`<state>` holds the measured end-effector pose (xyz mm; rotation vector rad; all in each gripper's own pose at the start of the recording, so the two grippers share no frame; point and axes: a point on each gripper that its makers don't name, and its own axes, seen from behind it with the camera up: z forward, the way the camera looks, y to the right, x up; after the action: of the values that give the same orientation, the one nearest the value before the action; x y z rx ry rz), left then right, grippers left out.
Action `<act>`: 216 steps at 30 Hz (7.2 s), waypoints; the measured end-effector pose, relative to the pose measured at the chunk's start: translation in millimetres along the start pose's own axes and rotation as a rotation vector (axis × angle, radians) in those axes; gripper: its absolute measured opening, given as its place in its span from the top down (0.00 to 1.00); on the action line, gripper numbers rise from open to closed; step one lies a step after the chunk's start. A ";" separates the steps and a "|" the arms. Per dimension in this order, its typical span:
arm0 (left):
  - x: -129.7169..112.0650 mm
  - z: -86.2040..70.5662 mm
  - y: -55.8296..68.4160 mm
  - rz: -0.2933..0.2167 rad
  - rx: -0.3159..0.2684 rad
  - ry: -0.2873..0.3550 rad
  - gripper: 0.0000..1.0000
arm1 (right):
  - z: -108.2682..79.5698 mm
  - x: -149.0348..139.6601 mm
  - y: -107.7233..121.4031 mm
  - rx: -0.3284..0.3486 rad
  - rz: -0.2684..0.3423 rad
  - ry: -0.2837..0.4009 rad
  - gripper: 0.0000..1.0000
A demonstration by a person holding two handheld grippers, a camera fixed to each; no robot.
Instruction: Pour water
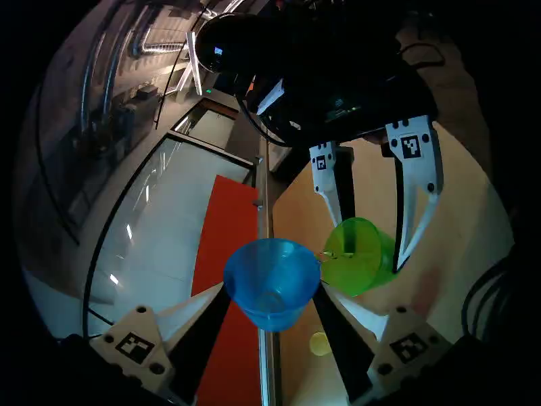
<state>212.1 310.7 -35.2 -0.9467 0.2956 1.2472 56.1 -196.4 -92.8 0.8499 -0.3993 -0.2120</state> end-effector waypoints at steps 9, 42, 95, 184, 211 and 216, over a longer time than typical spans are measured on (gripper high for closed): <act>0.5 -0.9 -0.5 0.045 0.012 0.002 0.16 | 0.3 0.9 1.8 -0.002 -0.003 0.000 0.17; 5.1 2.8 -11.4 0.128 0.051 0.011 0.16 | -0.1 -1.0 7.2 -0.006 -0.001 0.003 0.17; 18.1 -7.1 -34.2 0.256 0.123 0.027 0.16 | -4.0 4.9 10.5 -0.015 -0.014 0.017 0.17; 39.8 -16.1 -48.0 0.424 0.192 0.074 0.16 | -4.3 8.9 17.2 -0.033 -0.019 0.031 0.16; 36.4 -15.2 -50.1 0.392 0.190 0.062 0.16 | -3.4 9.5 18.1 -0.034 -0.019 0.032 0.17; 31.9 -12.0 -51.2 0.340 0.183 0.058 0.16 | -3.1 9.8 18.4 -0.036 -0.019 0.033 0.17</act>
<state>272.3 322.6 -40.8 -0.7958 0.6255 1.4743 66.7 -185.7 -78.1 0.8210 -0.3561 -0.2217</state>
